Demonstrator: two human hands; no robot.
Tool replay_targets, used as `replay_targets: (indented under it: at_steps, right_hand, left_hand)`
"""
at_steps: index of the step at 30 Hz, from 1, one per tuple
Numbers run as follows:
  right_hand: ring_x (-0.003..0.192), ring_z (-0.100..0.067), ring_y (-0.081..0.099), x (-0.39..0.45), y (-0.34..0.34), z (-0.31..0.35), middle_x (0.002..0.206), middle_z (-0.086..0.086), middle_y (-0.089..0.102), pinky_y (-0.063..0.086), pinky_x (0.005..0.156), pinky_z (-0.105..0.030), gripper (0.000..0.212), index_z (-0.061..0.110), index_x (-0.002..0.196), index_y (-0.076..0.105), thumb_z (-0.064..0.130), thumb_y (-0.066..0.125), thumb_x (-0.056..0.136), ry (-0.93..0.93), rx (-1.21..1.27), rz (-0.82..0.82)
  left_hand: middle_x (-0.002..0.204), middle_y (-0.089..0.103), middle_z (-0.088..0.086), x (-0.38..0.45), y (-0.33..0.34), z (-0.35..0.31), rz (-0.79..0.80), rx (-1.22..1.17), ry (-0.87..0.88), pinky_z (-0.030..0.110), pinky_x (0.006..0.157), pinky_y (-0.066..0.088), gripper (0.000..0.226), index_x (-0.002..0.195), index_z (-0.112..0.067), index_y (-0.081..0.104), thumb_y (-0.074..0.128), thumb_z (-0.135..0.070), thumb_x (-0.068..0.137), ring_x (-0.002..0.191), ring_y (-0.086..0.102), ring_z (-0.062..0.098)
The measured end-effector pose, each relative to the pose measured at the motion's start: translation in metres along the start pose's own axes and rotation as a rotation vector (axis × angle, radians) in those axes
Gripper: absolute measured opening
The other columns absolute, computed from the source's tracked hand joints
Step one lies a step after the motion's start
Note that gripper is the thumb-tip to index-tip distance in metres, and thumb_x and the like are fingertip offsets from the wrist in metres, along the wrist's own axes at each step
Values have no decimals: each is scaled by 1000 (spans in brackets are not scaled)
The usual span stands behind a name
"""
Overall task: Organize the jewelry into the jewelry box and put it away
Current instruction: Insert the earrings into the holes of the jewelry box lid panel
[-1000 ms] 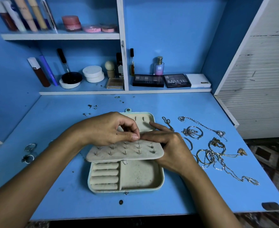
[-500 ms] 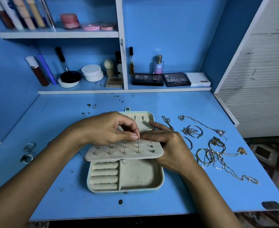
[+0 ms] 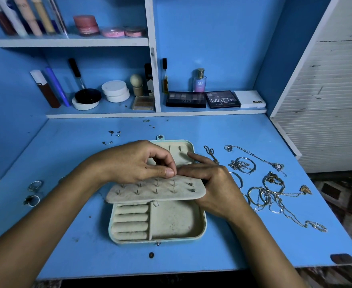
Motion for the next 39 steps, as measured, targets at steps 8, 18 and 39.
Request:
replay_targets:
  at_steps: [8,18,39]
  right_hand:
    - [95,-1,70,0,0,0,100,12,76,38,114,-34,24,15,100,79,30,75,82,-1,2,5]
    - [94,-2,70,1,0,0,99,12,76,39,113,-39,24,16,99,79,31,76,81,-11,-3,8]
    - [97,0,69,1,1,-1,101,12,76,39,113,-37,24,15,100,79,29,73,81,-6,-1,-9]
  left_hand:
    - [95,71,-21,0,0,-2,15,12,4,23,92,47,8,96,-32,73,67,-33,90,97,64,-1]
    - [90,69,-24,2,-1,-11,16,135,6,28,89,49,4,91,-34,74,70,-34,89,91,63,-3]
    - [80,70,-17,8,-5,-27,76,294,-80,28,79,54,6,81,-35,70,68,-31,85,81,64,1]
Point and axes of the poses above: each hand's wrist, its own x-axis towards the middle knuckle, its own y-axis out of the palm, z = x × y, the point moved 5 cm from there along x, towards the middle knuckle
